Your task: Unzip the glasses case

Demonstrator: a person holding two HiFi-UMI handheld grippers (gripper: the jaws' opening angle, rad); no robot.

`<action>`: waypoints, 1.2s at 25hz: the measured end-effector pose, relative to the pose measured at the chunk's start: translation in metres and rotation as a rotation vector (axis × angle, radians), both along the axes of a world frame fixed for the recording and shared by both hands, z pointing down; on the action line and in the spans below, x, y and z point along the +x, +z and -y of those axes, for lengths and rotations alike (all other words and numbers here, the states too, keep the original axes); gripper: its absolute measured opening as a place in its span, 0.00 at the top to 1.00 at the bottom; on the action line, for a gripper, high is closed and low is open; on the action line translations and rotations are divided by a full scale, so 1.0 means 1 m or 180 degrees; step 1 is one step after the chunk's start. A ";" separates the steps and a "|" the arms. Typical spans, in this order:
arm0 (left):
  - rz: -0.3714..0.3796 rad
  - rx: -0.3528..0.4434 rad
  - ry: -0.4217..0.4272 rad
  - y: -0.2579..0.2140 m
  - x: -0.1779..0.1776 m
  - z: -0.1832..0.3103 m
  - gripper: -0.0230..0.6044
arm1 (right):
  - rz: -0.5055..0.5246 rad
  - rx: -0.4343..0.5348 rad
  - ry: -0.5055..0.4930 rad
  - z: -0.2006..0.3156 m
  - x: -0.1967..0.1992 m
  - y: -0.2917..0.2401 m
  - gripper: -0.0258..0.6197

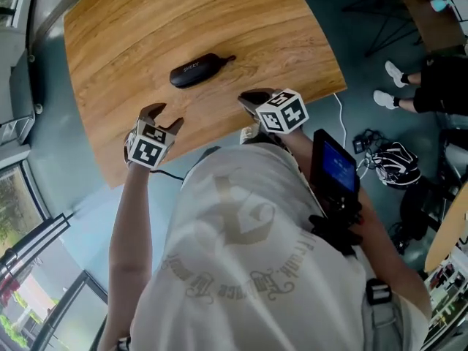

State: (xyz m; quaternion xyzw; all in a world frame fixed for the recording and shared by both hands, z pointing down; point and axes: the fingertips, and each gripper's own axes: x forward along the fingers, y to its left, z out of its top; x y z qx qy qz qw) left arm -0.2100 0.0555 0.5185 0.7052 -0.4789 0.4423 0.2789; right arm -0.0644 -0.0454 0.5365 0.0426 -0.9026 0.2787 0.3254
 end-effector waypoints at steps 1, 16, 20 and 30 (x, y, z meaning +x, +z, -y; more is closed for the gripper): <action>-0.0063 0.0060 -0.0020 -0.001 0.007 -0.005 0.56 | 0.0001 -0.0002 -0.0014 -0.004 0.001 0.000 0.91; -0.1512 0.1663 -0.1163 -0.063 0.035 -0.078 0.95 | 0.0710 0.0048 -0.0355 -0.105 -0.014 -0.071 0.93; -0.1633 0.1716 -0.1251 -0.055 0.039 -0.100 0.95 | 0.0781 0.0056 -0.0256 -0.122 -0.009 -0.073 0.93; -0.1699 0.1691 -0.1390 -0.033 0.055 -0.145 0.95 | 0.0685 -0.0085 -0.0298 -0.165 0.017 -0.030 0.93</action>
